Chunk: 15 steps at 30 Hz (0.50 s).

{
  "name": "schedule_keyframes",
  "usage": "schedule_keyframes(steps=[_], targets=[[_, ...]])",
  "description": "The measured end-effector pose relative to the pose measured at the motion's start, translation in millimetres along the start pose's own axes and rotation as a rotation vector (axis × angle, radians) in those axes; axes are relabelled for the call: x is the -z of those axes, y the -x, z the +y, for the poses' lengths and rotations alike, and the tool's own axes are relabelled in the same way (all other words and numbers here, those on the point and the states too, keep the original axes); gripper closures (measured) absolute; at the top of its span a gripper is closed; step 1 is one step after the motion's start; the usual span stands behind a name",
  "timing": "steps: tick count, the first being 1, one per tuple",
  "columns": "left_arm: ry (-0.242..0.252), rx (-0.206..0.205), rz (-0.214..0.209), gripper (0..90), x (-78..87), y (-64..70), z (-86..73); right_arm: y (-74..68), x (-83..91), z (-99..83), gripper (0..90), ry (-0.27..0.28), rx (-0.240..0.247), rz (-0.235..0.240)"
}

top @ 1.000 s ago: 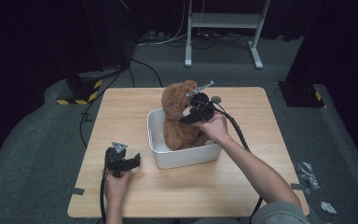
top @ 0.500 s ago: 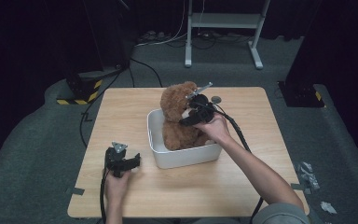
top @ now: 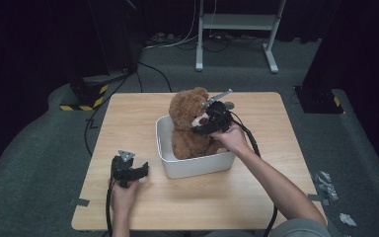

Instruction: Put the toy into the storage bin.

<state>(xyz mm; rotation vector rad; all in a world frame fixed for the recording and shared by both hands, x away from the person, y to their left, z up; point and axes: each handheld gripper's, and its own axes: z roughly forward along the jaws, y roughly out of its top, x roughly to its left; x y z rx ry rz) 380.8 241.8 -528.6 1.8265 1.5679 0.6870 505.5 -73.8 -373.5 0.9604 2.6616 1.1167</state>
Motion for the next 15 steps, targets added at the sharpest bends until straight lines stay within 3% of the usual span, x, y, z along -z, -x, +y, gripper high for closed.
schedule_keyframes(steps=[8, 15], targets=[[-0.001, -0.001, 0.001, 19.1, 0.0, -0.1, 0.1, -0.9, 16.1, -1.9, 29.6, 0.044, 0.024, -0.003], [-0.001, -0.001, 0.001, 19.2, 0.0, 0.0, 0.1, 0.3, 19.4, -2.9, 29.6, 0.067, 0.034, -0.013]])
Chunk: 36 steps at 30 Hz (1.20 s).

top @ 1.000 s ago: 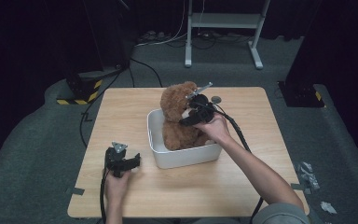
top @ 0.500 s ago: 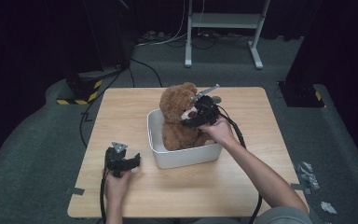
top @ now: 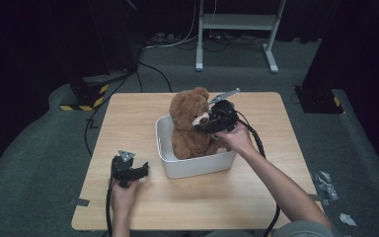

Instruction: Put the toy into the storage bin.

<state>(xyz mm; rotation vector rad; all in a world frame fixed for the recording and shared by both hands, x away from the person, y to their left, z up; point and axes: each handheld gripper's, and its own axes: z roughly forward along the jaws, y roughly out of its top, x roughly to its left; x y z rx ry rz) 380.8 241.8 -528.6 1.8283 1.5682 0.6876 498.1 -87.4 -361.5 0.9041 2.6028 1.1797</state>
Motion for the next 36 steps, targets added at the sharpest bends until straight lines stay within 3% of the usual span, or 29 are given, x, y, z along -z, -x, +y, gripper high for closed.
schedule_keyframes(steps=[15, 26, 36], targets=[[0.000, 0.000, 0.000, 19.1, 0.0, 0.0, 0.0, 4.5, 16.4, -10.8, 31.6, 0.060, -0.042, 0.009], [-0.002, -0.002, 0.000, 19.2, 0.1, -0.2, 0.0, 8.5, 32.1, -17.0, 32.9, 0.101, -0.056, -0.015], [-0.004, -0.005, 0.002, 19.2, 0.2, -0.2, 0.0, 21.8, 46.4, -33.4, 33.9, 0.134, -0.116, -0.024]])
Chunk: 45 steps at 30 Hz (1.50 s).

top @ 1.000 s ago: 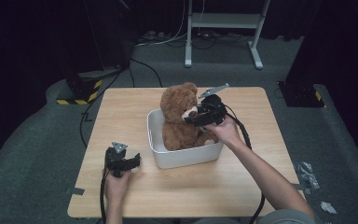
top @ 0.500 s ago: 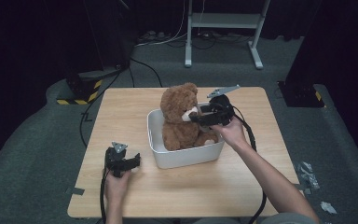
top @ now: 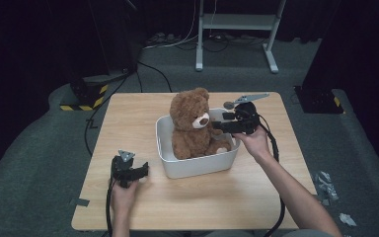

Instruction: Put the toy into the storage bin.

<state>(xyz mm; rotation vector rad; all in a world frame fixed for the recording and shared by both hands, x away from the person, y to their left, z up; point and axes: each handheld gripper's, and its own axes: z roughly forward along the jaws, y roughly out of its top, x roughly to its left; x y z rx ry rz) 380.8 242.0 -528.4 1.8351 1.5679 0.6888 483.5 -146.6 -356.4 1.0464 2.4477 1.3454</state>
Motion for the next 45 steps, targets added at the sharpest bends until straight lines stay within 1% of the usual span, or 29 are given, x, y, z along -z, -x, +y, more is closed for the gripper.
schedule_keyframes(steps=[10, 15, 21, 30, 41, 45], targets=[[0.000, 0.000, 0.000, 19.2, 0.0, 0.0, 0.0, 5.1, 8.2, -8.9, 34.0, 0.010, -0.015, -0.004], [-0.005, -0.001, 0.002, 19.1, 0.3, 0.0, 0.2, 6.5, 12.2, -11.9, 34.0, 0.025, -0.021, -0.009], [-0.004, 0.000, 0.002, 19.1, 0.2, 0.1, 0.1, 9.7, 15.9, -17.6, 34.1, 0.029, -0.041, -0.014], [-0.003, -0.001, 0.002, 19.1, 0.2, 0.1, 0.1, 13.2, 23.9, -20.9, 34.2, 0.043, -0.050, -0.018], [-0.003, -0.001, 0.002, 19.1, 0.2, 0.0, 0.1, 14.6, 26.4, -24.2, 34.3, 0.045, -0.053, -0.024], [-0.003, -0.001, 0.002, 19.2, 0.2, 0.0, 0.1, 16.4, 27.5, -27.9, 34.4, 0.046, -0.065, -0.026]])
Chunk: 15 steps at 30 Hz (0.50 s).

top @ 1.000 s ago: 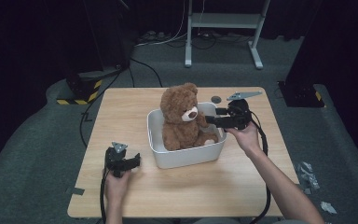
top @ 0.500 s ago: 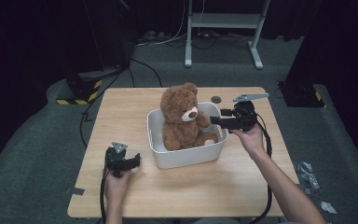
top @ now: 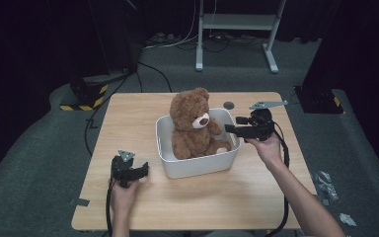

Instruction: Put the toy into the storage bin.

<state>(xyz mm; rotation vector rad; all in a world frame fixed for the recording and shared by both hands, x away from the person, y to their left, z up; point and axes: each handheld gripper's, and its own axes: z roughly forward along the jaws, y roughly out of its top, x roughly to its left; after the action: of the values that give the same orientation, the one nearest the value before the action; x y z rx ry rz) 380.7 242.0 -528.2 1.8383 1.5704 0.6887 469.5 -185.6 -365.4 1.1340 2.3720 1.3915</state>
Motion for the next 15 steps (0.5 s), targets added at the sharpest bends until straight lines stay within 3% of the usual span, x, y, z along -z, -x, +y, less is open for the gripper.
schedule_keyframes(steps=[15], targets=[[0.000, -0.001, 0.000, 19.1, 0.0, 0.0, 0.0, 6.5, 6.1, -10.3, 34.5, 0.003, -0.027, -0.011]])
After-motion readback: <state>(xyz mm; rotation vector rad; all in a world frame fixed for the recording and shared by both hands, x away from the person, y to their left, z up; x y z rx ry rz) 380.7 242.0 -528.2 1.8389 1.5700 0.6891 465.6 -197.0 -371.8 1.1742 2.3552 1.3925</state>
